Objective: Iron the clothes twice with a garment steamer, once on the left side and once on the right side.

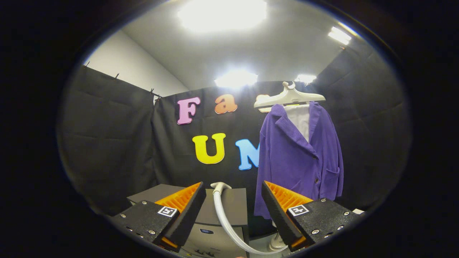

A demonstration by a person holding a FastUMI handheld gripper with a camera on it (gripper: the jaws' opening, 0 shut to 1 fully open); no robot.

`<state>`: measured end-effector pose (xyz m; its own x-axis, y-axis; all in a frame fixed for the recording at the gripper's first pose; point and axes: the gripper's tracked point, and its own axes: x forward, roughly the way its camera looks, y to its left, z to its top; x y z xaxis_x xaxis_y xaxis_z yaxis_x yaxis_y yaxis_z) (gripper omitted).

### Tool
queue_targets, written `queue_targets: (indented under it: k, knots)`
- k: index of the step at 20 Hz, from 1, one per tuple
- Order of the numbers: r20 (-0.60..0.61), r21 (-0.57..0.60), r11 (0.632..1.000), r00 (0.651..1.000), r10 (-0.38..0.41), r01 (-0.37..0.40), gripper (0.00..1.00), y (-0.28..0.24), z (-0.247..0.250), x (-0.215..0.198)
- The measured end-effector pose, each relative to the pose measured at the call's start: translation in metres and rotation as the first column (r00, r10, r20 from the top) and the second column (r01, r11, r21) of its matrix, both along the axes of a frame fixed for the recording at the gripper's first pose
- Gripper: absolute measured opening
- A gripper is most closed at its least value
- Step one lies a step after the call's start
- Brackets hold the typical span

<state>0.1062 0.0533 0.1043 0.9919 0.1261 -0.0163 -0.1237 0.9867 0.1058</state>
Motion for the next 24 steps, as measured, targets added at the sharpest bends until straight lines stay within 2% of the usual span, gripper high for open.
queue_targets:
  k: [4,14,19,24]
  knots:
    - [0.021,0.004,0.999,0.999,0.036,-0.036,0.96,0.008,0.025,0.034]
    - [-0.103,0.091,0.982,0.979,0.177,-0.168,0.95,0.029,0.03,0.15]
    - [-0.248,0.134,0.962,0.932,0.266,-0.239,0.95,0.055,-0.011,0.198]
    - [-0.396,0.158,0.955,0.869,0.295,-0.252,0.95,0.073,-0.07,0.24]
